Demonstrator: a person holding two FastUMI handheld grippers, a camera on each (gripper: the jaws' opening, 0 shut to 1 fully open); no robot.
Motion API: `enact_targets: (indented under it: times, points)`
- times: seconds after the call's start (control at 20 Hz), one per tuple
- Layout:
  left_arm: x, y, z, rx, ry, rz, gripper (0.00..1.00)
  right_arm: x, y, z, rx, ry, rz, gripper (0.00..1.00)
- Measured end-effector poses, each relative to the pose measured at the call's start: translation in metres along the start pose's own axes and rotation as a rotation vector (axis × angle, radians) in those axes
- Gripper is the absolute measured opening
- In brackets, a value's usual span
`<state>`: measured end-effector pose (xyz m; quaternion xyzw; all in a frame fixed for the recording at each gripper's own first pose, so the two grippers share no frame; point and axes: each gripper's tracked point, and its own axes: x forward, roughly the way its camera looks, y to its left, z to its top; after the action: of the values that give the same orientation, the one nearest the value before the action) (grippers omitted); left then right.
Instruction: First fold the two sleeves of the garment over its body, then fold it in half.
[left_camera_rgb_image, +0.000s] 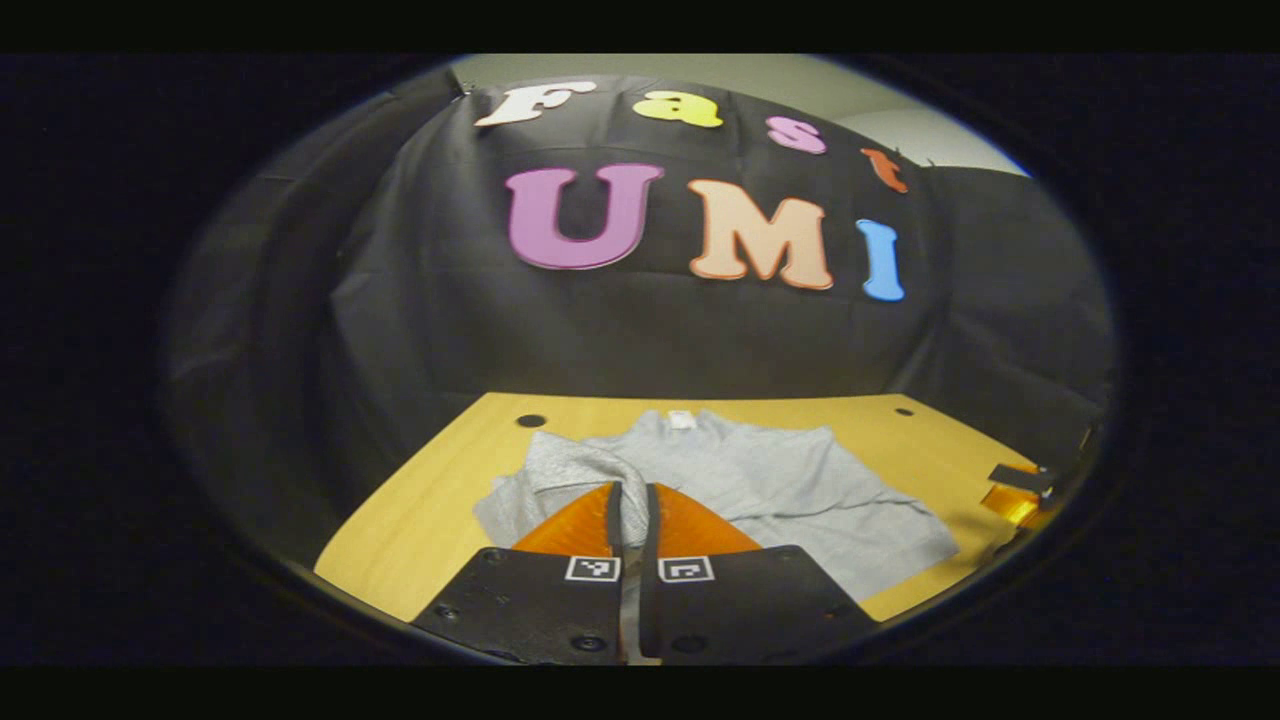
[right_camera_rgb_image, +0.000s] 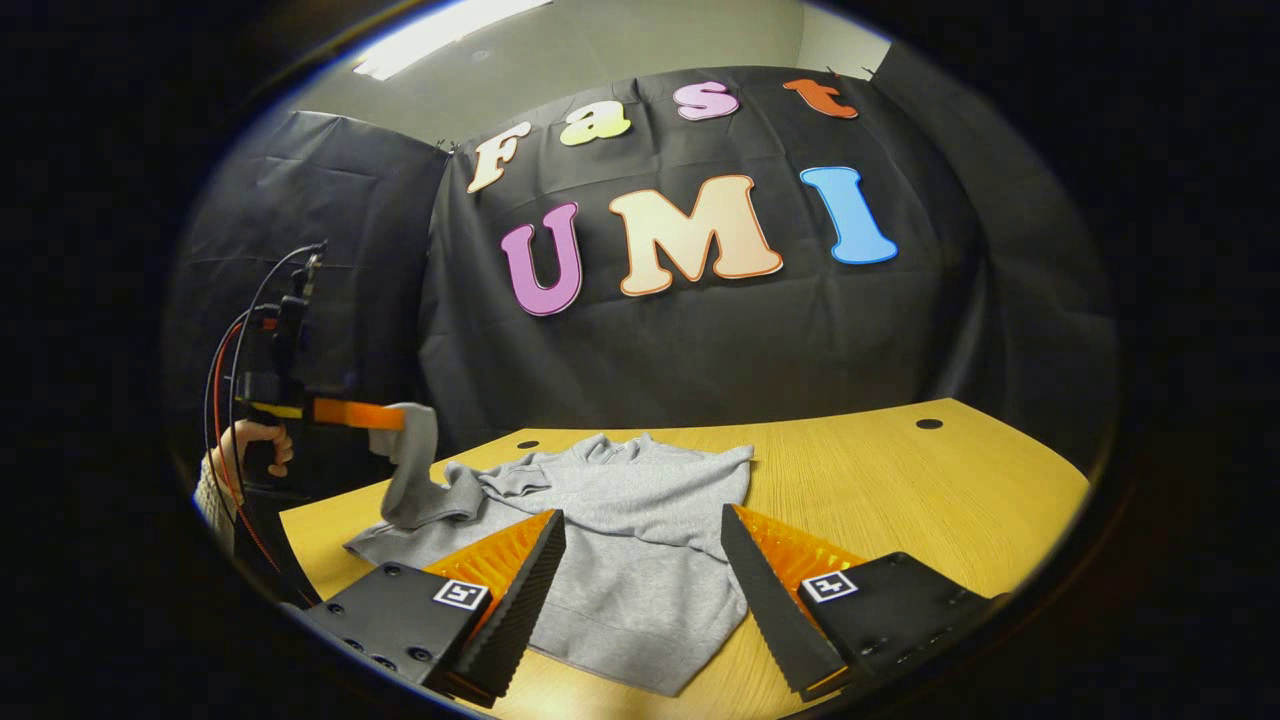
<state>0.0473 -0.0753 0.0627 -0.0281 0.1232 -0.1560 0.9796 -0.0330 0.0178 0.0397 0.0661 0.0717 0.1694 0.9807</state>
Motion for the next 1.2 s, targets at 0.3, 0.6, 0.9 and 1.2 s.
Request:
enact_targets:
  times: [0.3, 0.6, 0.9, 1.2]
  points:
    - [0.08, -0.112, 0.019, -0.035, -0.008, -0.208, 0.0, 0.004, -0.011, -0.005, -0.022, 0.011, -0.022, 0.97]
    - [0.151, -0.195, 0.004, -0.003, 0.045, -0.313, 0.0, 0.013, -0.026, -0.022, -0.053, 0.052, -0.05, 0.97]
    - [0.201, -0.25, -0.044, 0.086, 0.18, -0.361, 0.02, 0.012, -0.03, -0.025, -0.044, 0.059, -0.06, 0.97]
    - [0.214, -0.258, -0.086, 0.087, 0.288, -0.367, 0.07, 0.014, -0.048, -0.027, -0.017, 0.067, -0.083, 0.97]
